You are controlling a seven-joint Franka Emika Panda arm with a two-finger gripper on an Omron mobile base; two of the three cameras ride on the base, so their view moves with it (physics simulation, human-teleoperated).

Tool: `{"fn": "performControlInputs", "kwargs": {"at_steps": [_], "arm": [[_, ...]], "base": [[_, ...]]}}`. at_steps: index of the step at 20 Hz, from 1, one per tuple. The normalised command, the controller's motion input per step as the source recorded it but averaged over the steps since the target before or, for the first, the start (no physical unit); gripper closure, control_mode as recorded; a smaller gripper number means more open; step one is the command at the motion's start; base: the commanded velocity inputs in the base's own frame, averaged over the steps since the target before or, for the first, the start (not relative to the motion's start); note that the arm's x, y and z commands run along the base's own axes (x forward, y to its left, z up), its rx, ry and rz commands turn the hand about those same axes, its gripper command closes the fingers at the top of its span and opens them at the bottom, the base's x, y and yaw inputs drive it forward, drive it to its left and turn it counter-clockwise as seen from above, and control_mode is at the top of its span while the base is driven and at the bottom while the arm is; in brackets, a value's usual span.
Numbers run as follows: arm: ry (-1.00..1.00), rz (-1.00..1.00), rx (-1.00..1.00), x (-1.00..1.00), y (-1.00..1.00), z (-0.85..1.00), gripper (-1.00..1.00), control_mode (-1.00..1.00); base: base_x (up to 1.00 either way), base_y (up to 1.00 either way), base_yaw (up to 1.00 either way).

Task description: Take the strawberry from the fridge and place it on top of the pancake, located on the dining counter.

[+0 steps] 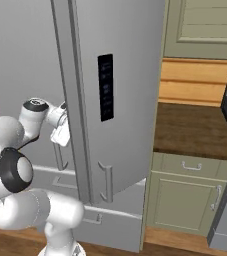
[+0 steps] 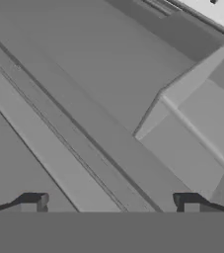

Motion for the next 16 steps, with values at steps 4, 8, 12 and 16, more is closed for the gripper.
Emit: {"fn": "performControlInputs", "kwargs": {"at_steps": [4,8,12,16], "arm": [[0.0,-0.2,0.0,-0.76,-0.99,0.07,-1.0,-1.0],[0.0,-0.16,0.0,-0.61,-1.0,0.12,-1.0,-1.0],[-0.01,-0.02,0.0,-0.34,-1.0,0.13,-1.0,-1.0],[-0.12,0.05,0.08,-0.18,-0.88,0.04,-1.0,-1.0]], "base": [[0.0,0.0,0.0],[0.0,0.0,0.0],[0.0,0.0,0.0],[0.0,0.0,0.0]]}}
